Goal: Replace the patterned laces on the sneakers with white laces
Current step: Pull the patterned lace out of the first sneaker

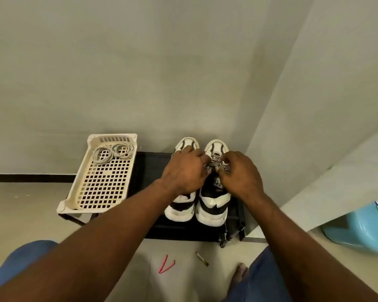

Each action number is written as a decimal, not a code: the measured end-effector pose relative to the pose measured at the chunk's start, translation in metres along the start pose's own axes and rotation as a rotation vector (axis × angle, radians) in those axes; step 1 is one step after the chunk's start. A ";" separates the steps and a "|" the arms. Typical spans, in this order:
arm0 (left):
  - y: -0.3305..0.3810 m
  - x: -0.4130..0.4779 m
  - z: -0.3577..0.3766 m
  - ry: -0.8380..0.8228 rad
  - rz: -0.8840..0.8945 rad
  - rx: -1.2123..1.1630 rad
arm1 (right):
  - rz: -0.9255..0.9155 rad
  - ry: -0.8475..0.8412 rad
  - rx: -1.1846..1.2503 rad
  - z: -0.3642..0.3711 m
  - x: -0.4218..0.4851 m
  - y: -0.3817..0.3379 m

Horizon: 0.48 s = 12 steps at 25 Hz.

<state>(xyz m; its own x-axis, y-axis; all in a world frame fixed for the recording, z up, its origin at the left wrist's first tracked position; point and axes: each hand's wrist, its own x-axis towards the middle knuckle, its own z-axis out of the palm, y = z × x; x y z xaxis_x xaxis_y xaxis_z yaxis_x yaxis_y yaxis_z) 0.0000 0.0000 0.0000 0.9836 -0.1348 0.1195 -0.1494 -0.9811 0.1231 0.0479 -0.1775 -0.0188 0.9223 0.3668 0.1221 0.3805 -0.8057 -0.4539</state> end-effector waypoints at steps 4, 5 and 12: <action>0.026 -0.012 0.029 -0.009 -0.056 -0.103 | 0.080 -0.041 0.099 0.013 -0.023 0.019; 0.027 -0.014 0.035 0.002 -0.089 -0.152 | 0.082 -0.026 0.124 0.016 -0.023 0.021; 0.009 -0.002 0.038 -0.014 -0.051 -0.196 | 0.155 -0.022 0.263 0.008 0.001 0.027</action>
<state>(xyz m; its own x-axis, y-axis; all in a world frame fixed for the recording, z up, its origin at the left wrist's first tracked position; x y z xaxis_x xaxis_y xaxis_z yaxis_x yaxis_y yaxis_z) 0.0005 -0.0137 -0.0370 0.9915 -0.0889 0.0946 -0.1148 -0.9409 0.3186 0.0587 -0.1949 -0.0382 0.9652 0.2612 0.0153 0.2018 -0.7060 -0.6789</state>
